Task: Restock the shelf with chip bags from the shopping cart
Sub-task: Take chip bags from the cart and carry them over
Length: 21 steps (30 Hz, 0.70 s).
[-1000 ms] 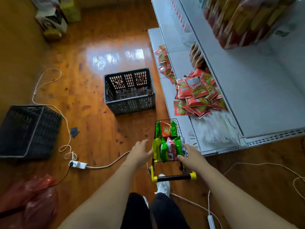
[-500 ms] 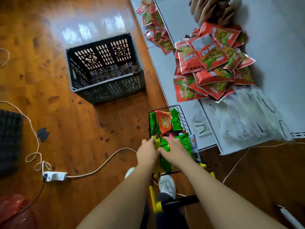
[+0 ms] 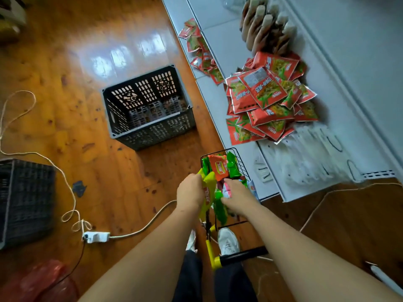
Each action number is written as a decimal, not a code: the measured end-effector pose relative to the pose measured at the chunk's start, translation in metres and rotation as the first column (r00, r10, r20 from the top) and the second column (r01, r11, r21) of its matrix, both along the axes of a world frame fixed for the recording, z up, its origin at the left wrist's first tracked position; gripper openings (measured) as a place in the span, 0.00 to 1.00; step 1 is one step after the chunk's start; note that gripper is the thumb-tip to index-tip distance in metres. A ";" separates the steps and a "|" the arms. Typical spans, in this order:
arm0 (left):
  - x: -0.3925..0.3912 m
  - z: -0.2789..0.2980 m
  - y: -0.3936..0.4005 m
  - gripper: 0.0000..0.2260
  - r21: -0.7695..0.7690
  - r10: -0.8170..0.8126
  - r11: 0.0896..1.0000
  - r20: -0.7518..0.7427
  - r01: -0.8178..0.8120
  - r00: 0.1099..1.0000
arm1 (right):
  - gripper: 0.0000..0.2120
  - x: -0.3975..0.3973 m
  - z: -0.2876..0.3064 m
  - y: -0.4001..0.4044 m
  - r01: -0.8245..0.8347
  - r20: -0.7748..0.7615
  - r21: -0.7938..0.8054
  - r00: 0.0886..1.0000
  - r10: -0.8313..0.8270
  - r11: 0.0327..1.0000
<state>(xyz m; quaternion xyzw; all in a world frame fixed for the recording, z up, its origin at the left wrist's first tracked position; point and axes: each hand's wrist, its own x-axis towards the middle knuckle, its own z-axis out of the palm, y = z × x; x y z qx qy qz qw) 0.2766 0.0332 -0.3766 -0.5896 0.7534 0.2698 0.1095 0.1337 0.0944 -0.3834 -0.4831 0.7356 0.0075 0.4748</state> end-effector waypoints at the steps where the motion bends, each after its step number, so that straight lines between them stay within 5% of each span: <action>1: 0.003 0.013 -0.004 0.04 -0.009 -0.023 1.000 0.002 0.023 1.000 | 0.33 -0.001 0.012 -0.002 -0.001 -0.008 -0.040 1.000 0.001 0.999; 10: -0.022 0.185 -0.041 0.14 0.023 -0.379 0.920 -0.216 0.392 0.900 | 0.57 -0.034 0.170 -0.027 -0.273 -0.145 -0.227 0.959 0.245 0.935; 12: -0.038 0.234 -0.042 0.12 0.050 -0.374 0.913 -0.292 0.404 0.880 | 0.50 -0.043 0.214 -0.021 -0.192 -0.090 -0.197 0.980 0.177 0.961; 16: -0.063 0.310 -0.032 0.14 0.126 -0.309 0.916 -0.386 0.381 0.869 | 0.21 -0.055 0.296 0.021 0.024 0.040 -0.220 0.999 -0.016 0.975; 21: -0.095 0.354 0.007 0.15 0.178 -0.111 0.942 -0.636 0.285 0.763 | 0.22 -0.068 0.361 0.105 0.476 0.147 -0.336 0.879 -0.454 0.813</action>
